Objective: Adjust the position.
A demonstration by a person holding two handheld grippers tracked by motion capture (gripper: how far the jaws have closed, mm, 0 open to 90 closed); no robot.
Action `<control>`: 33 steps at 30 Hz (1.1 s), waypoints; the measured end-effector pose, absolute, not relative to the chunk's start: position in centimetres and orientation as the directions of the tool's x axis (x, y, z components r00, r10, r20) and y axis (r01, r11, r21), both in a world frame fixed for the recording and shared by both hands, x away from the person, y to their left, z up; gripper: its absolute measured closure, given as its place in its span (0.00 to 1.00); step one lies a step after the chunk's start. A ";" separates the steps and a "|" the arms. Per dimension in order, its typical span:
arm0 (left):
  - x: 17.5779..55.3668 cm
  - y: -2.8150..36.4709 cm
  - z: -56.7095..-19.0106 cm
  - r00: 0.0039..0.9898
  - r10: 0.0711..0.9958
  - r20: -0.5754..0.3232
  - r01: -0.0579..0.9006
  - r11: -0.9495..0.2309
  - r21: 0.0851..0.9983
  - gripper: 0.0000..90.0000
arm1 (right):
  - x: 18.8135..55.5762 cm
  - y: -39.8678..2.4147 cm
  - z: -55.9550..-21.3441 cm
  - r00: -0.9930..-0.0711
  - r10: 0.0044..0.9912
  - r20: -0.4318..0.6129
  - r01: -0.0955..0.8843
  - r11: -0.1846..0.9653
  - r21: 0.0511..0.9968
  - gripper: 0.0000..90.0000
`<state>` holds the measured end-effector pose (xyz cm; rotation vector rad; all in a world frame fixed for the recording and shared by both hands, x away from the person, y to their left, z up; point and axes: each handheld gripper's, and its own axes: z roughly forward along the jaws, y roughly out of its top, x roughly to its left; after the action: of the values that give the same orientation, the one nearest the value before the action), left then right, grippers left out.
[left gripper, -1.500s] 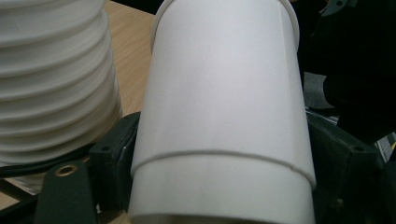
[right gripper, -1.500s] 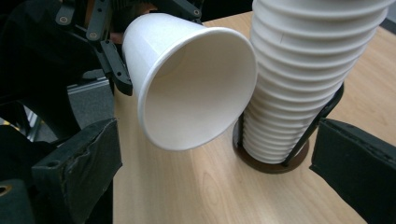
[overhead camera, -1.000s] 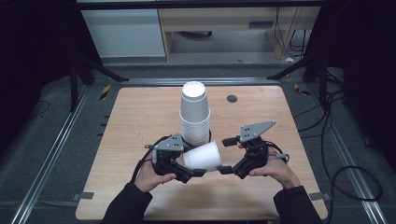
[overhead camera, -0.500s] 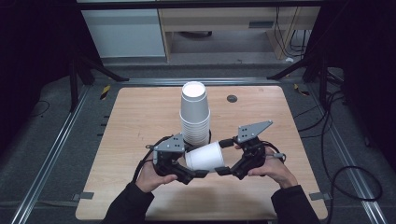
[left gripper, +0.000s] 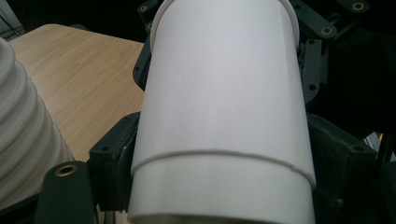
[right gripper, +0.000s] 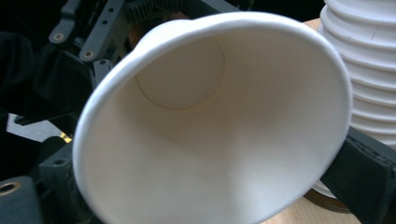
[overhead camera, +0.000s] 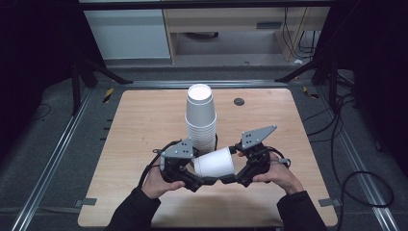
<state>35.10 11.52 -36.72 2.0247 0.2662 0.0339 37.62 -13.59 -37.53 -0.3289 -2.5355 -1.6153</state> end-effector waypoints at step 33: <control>35.3 11.9 -36.9 0.975 0.191 -0.109 0.186 -0.447 0.875 0.22 | 37.6 -13.8 -37.4 -0.972 0.104 0.212 0.236 0.434 0.870 0.13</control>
<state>35.26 11.88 -36.92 2.0451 0.2664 0.0067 37.57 -13.76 -37.39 -0.3046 -2.5506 -1.5787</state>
